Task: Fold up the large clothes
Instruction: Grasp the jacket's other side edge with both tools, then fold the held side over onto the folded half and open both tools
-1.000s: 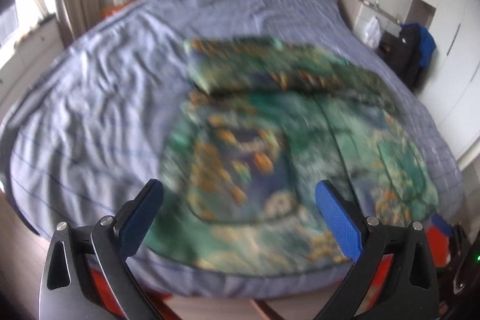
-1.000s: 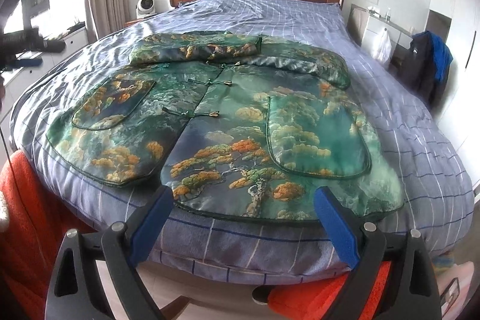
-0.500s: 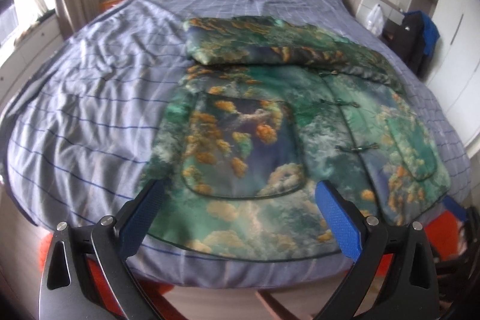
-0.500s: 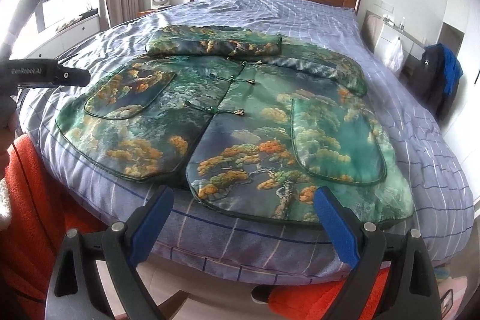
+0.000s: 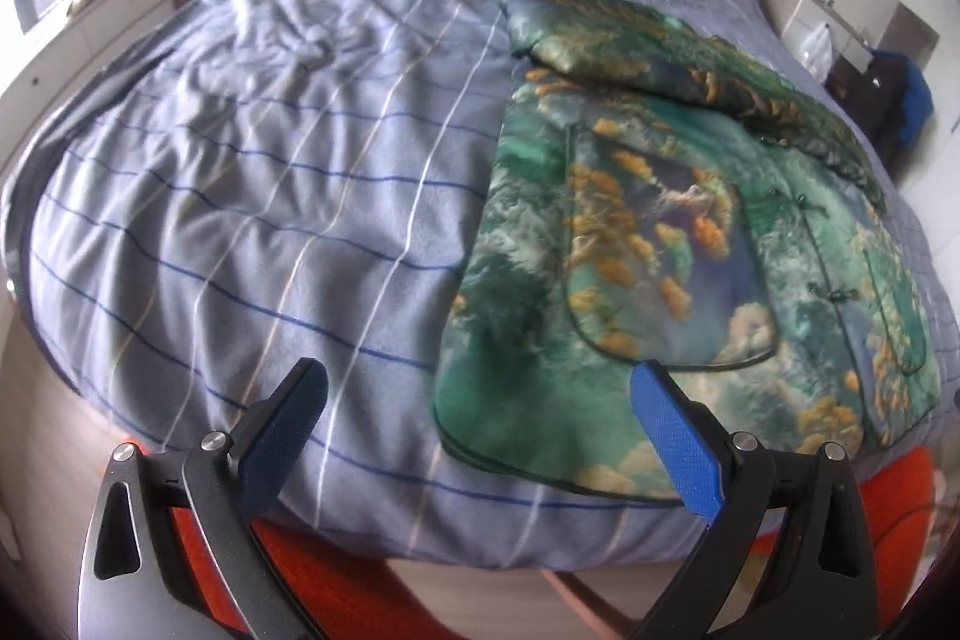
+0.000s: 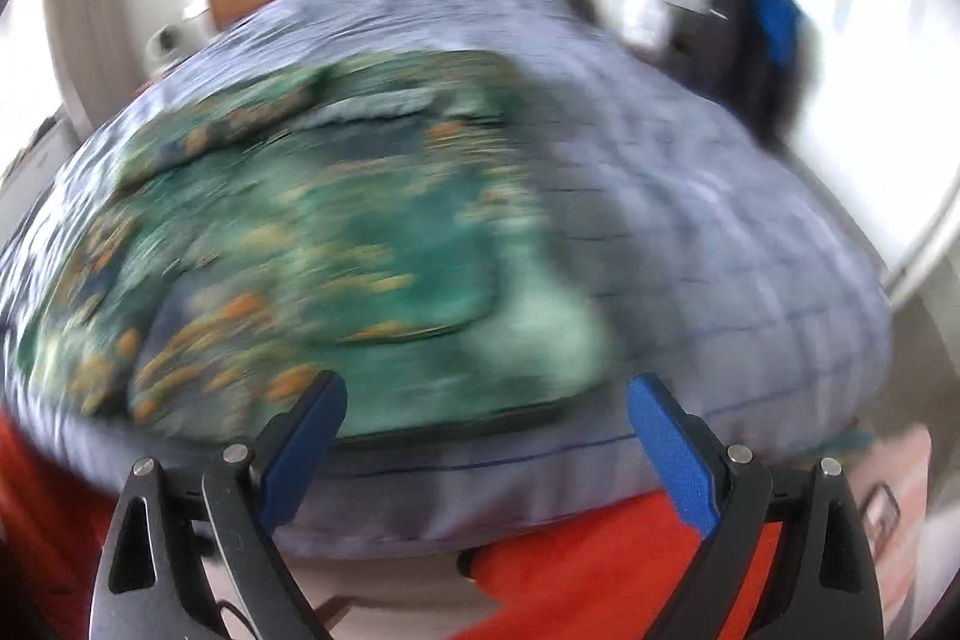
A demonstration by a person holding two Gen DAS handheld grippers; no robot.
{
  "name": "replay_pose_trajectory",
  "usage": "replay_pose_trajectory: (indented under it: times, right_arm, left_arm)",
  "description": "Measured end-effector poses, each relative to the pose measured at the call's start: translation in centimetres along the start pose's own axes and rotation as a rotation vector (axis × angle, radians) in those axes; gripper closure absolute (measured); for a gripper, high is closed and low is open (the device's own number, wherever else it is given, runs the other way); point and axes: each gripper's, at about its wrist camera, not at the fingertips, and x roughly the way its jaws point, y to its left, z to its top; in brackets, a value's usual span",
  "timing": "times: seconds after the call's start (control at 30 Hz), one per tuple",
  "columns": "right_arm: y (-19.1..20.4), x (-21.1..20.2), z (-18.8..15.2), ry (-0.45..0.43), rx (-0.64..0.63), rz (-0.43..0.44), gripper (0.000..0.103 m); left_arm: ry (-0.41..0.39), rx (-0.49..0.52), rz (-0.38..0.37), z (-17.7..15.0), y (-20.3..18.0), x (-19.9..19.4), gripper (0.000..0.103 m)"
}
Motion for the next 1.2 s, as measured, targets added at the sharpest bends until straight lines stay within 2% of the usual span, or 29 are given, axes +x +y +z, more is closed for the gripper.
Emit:
replay_pose_trajectory:
  times: [0.07,0.13,0.27,0.43,0.47,0.5,0.53,0.6,0.63,0.67,0.7,0.77,0.87,1.07,1.13,1.2]
  right_arm:
    - [-2.6,0.3,0.6,0.01,0.062,-0.014,0.009]
    - [-4.3,0.8,1.1,0.017,0.096,0.009,0.009]
    - [-6.0,3.9,2.1,0.088,0.077,0.177,0.009]
    - [-6.4,8.6,3.0,0.191,0.059,0.289,0.011]
    - [-6.3,9.2,3.1,0.215,0.06,0.336,0.021]
    - [-5.9,10.0,3.3,0.252,0.053,0.391,0.038]
    - [-5.4,10.7,3.3,0.287,0.034,0.411,0.046]
    - [-4.2,11.8,3.3,0.351,-0.022,0.414,0.065]
    - [-3.7,12.0,3.4,0.365,-0.049,0.401,0.07]
    - [-3.4,11.8,3.5,0.374,-0.071,0.398,0.082]
    - [-3.1,11.5,3.8,0.377,-0.08,0.406,0.087]
    - [-3.0,10.5,4.3,0.371,-0.084,0.407,0.09]
    - [-3.1,8.8,5.1,0.35,-0.068,0.418,0.091]
    - [-4.0,7.2,6.4,0.415,-0.041,0.511,0.091]
    - [-4.5,7.2,7.2,0.438,-0.018,0.543,0.091]
    - [-5.1,7.3,9.1,0.439,0.02,0.588,0.092]
  left_arm:
    - [0.017,0.002,-0.026,0.1,0.4,1.0,0.002]
    - [0.048,0.002,-0.057,0.3,0.8,2.6,0.002]
    - [0.132,-0.001,-0.116,0.4,1.1,5.2,0.002]
    - [0.146,0.065,-0.161,-0.1,-0.4,5.2,0.004]
    - [0.154,0.076,-0.169,-0.2,-0.8,5.2,0.013]
    - [0.168,0.088,-0.175,-0.4,-1.3,5.2,0.021]
    - [0.183,0.102,-0.176,-0.6,-1.9,5.2,0.031]
    - [0.189,0.135,-0.131,-1.0,-3.0,4.9,0.053]
    - [0.19,0.156,-0.115,-1.2,-3.6,4.7,0.071]
    - [0.188,0.168,-0.109,-1.2,-3.9,4.4,0.083]
    - [0.184,0.177,-0.107,-1.2,-4.3,3.9,0.087]
    - [0.182,0.179,-0.105,-1.0,-4.6,3.2,0.092]
    - [0.181,0.165,-0.137,-0.5,-4.7,1.5,0.095]
    - [0.184,0.123,-0.257,0.7,-3.0,-2.5,0.095]
    - [0.162,0.061,-0.327,2.5,-2.2,-3.6,0.096]
    - [0.116,0.008,-0.393,5.6,-1.8,-4.2,0.096]
